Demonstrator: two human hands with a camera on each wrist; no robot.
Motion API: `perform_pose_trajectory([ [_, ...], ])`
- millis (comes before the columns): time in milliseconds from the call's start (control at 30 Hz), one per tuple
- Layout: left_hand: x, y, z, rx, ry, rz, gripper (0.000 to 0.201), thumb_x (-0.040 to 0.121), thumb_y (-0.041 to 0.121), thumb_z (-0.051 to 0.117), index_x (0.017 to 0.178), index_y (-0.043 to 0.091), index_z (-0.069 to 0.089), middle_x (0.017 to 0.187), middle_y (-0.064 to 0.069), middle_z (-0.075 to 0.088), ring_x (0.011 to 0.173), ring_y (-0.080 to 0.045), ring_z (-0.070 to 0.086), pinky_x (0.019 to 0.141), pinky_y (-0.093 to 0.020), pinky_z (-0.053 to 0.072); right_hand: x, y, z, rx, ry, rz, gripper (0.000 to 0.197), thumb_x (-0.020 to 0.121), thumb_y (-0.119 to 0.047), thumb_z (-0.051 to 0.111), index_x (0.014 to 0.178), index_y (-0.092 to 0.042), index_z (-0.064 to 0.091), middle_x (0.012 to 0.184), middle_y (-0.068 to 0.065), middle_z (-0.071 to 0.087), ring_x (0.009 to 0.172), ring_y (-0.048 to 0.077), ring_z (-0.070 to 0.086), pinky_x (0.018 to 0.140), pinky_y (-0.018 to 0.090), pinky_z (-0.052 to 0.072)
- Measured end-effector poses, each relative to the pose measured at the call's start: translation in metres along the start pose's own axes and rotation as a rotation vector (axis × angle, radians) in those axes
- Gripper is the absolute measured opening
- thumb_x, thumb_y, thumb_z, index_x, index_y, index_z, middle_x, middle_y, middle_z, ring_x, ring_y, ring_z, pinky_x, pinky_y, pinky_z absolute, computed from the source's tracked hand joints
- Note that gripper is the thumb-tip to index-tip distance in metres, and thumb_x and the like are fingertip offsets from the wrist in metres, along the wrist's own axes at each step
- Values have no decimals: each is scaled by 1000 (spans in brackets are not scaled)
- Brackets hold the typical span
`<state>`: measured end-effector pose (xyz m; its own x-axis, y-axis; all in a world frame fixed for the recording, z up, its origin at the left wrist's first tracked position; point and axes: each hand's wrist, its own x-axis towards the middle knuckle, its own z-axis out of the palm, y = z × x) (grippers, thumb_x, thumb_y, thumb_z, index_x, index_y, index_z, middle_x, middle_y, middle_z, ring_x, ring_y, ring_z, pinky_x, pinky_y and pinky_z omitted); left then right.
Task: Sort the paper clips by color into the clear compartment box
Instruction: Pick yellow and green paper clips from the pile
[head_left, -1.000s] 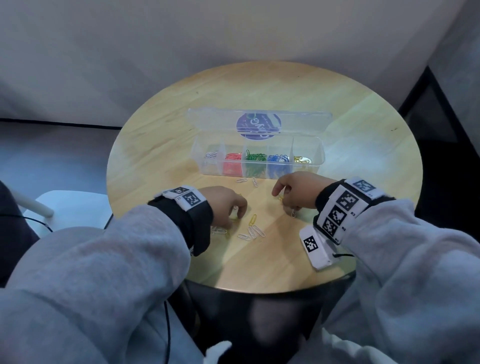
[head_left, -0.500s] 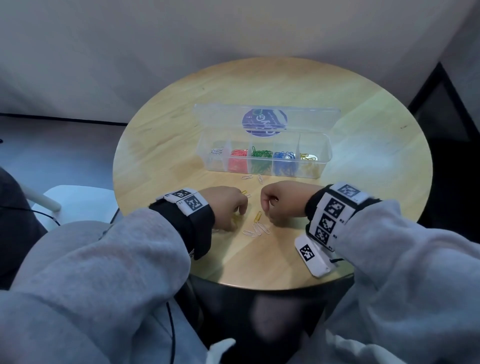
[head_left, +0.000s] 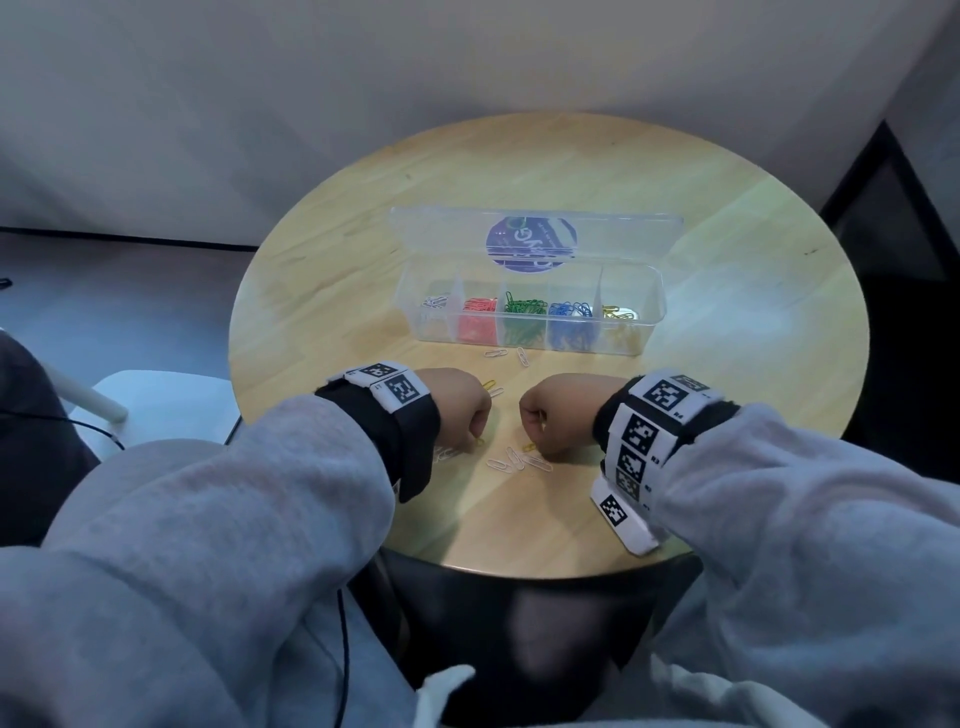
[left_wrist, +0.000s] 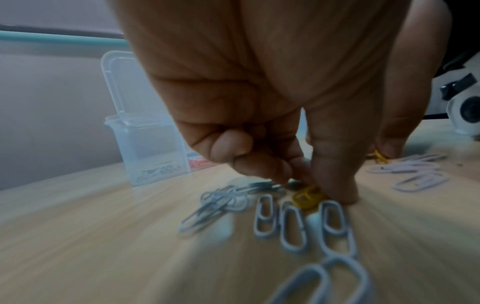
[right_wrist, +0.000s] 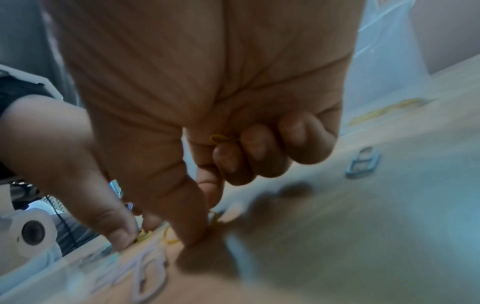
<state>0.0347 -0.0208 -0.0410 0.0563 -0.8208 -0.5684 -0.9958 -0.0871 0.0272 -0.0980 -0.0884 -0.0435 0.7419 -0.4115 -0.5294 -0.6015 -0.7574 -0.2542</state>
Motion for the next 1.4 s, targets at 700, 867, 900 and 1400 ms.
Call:
perform_pose_trajectory([
  [700,-26,-43,-33,-1526,328,-116,33,85,-10,55,62,12,46,60,-5,62,52,-10,63,47,-15,50,-13,42,-34,1446,87,39,28,88,8,39,85,-9,61,57,-1,48,46,9,45,44,16,41],
  [867,-17,-36,-28,-1750,236,-230,20,89,-3,44,85,13,55,67,-3,52,54,-10,50,42,-12,44,-14,41,-31,1544,87,110,28,91,0,35,74,-7,56,70,5,43,53,12,42,44,17,39],
  [900,-13,-34,-27,-1724,221,-268,17,90,1,44,86,13,56,66,-2,48,54,-9,45,41,-12,40,-15,42,-32,1570,87,126,28,92,-2,34,72,-6,54,69,5,42,54,13,42,44,17,40],
  [1400,35,3,-24,-256,200,-355,21,86,19,58,104,12,67,107,-8,68,98,-26,63,72,-26,42,-30,59,-57,1406,239,205,16,91,-5,46,78,-5,55,63,3,42,53,12,40,41,15,36],
])
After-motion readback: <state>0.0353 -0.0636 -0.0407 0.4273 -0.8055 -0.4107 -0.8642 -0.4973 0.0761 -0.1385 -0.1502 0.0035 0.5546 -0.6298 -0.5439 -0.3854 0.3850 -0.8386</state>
